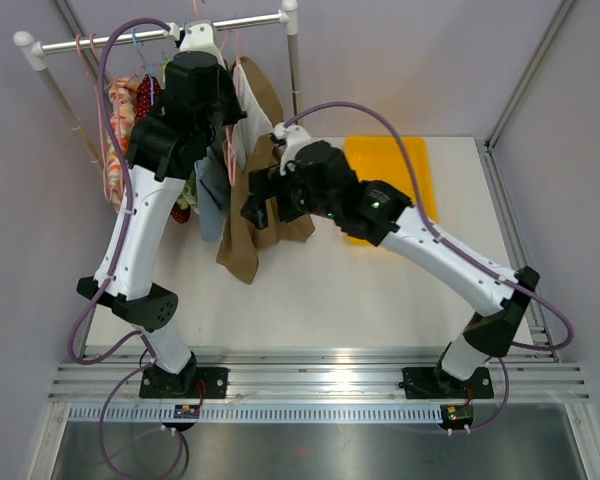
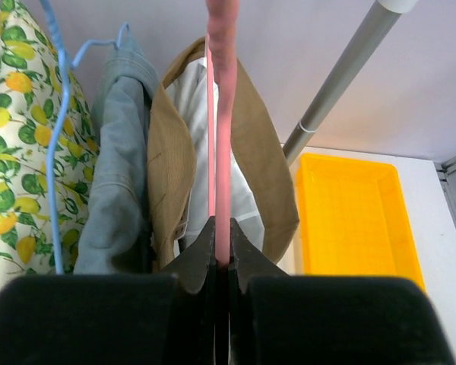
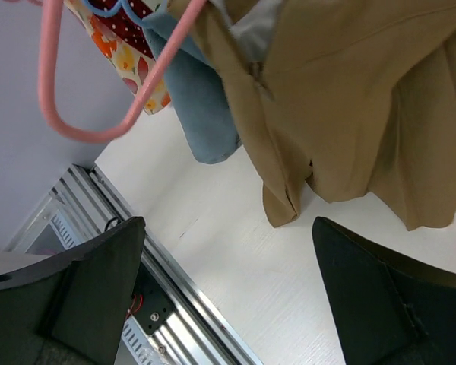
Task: Remove the skirt from the hanger
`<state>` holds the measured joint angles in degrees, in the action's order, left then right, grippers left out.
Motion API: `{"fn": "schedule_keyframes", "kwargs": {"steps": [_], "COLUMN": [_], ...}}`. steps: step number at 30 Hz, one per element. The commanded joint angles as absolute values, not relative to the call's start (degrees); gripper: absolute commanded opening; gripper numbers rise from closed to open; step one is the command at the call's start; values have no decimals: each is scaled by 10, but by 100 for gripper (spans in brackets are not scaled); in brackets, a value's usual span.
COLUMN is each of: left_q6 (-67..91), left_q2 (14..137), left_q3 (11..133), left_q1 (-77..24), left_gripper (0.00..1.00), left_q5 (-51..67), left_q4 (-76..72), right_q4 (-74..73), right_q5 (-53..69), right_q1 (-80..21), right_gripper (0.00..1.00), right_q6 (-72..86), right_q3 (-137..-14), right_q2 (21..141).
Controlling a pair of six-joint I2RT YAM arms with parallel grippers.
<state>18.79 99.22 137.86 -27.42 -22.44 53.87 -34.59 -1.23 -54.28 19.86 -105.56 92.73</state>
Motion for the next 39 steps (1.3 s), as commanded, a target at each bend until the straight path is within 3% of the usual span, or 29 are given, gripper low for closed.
{"fn": "schedule_keyframes", "kwargs": {"steps": [1, 7, 10, 12, 13, 17, 21, 27, 34, 39], "left_q6": [231, 268, 277, 279, 281, 293, 310, 280, 263, 314], "left_q2": [945, 922, 905, 891, 877, 862, 848, 856, 861, 868], "left_q3": [1385, 1361, 1347, 1329, 1304, 1267, 1232, 1209, 1127, 1110], "left_q1": [-278, -282, -281, -281, -282, -281, -281, -281, -281, -281], "left_gripper": [0, 0, 0, 0, 0, 0, 0, 0, 0, 0], "left_q5": [-209, -184, -180, -178, -178, -185, -180, -220, -292, -318], "left_q4": [441, 431, 434, 427, 421, 404, 379, 354, 296, 295], "right_q4": [-305, -231, -201, -174, -165, -135, -75, -98, -189, -253], "right_q5": [-82, -160, -218, -219, -208, -199, -196, -225, -272, -251], "right_q1": [-569, -572, -573, -573, -572, -583, -594, -650, -730, -772], "right_gripper": [99, 98, 89, 63, 30, 1, 0, 0, 0, 0], "right_q6": [196, 196, 180, 165, 157, 150, 144, 134, 148, 154], "right_q3": [-1100, -1103, -1092, -1075, -1063, -1026, -965, -929, -963, -1017], "right_q2": [967, 1023, 1032, 1033, 1031, 1013, 964, 872, 778, 775]}}
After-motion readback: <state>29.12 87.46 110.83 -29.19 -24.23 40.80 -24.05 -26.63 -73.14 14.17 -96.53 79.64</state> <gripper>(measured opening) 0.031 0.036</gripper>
